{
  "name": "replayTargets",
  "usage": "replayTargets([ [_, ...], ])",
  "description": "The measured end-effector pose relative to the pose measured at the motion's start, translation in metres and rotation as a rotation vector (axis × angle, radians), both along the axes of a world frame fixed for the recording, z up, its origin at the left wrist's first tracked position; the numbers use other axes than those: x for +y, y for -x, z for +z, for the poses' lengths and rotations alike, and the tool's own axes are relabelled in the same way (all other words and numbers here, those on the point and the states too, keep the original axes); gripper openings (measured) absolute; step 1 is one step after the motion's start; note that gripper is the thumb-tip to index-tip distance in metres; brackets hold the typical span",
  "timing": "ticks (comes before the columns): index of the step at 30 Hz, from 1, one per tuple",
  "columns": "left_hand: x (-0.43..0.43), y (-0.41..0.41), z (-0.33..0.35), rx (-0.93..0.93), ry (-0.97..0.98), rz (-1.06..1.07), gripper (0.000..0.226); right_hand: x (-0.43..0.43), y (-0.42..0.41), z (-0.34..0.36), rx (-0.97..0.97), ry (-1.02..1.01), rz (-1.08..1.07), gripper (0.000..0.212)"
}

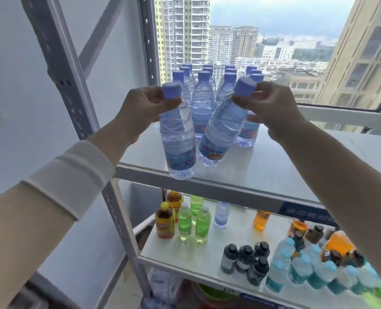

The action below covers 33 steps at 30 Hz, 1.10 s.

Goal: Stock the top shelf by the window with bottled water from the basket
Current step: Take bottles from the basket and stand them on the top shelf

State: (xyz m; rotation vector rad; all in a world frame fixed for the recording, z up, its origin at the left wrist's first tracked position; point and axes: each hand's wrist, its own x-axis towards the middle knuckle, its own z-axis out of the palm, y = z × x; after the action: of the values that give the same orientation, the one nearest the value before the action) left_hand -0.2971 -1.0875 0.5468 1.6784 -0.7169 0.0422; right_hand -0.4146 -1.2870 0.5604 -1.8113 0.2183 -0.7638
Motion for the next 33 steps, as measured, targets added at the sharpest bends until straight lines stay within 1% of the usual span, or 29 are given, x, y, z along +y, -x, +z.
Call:
replayTargets([
  [3,-0.007,-0.031,-0.002,-0.019,-0.038,-0.058,0.024,0.001,-0.029,0.0,0.063,0.019,-0.024,0.034],
  [5,-0.012,-0.05,-0.004,-0.032,-0.047,-0.097,0.026,0.001,-0.046,0.0,0.104,0.034,-0.032,0.038],
  [10,-0.021,-0.093,-0.005,-0.037,-0.07,-0.19,0.026,0.001,-0.079,-0.001,0.173,0.092,0.003,0.023],
  [12,-0.025,-0.105,-0.003,-0.039,-0.075,-0.229,0.029,-0.001,-0.088,0.0,0.189,0.098,0.012,0.022],
  [16,-0.031,-0.118,-0.003,-0.031,-0.081,-0.309,0.027,-0.004,-0.1,0.001,0.237,0.152,0.05,0.027],
  [20,-0.032,-0.123,-0.006,-0.1,-0.102,-0.291,0.029,-0.003,-0.106,-0.001,0.254,0.229,0.024,0.033],
  [22,-0.031,-0.123,-0.007,-0.149,-0.124,-0.267,0.033,-0.001,-0.106,0.001,0.26,0.31,-0.033,0.044],
  [24,-0.032,-0.121,-0.007,-0.251,-0.168,-0.203,0.041,0.002,-0.107,0.005,0.263,0.42,-0.125,0.057],
  [25,-0.034,-0.121,-0.007,-0.301,-0.184,-0.164,0.046,0.003,-0.108,0.007,0.258,0.466,-0.163,0.058],
  [27,-0.038,-0.121,-0.007,-0.353,-0.195,-0.105,0.049,0.005,-0.111,0.008,0.231,0.505,-0.202,0.053],
  [29,-0.041,-0.121,-0.005,-0.361,-0.2,-0.083,0.045,0.005,-0.114,0.007,0.205,0.504,-0.215,0.047],
  [33,-0.044,-0.126,0.0,-0.265,-0.144,-0.172,0.034,0.002,-0.122,0.006,0.191,0.476,-0.204,0.045],
])
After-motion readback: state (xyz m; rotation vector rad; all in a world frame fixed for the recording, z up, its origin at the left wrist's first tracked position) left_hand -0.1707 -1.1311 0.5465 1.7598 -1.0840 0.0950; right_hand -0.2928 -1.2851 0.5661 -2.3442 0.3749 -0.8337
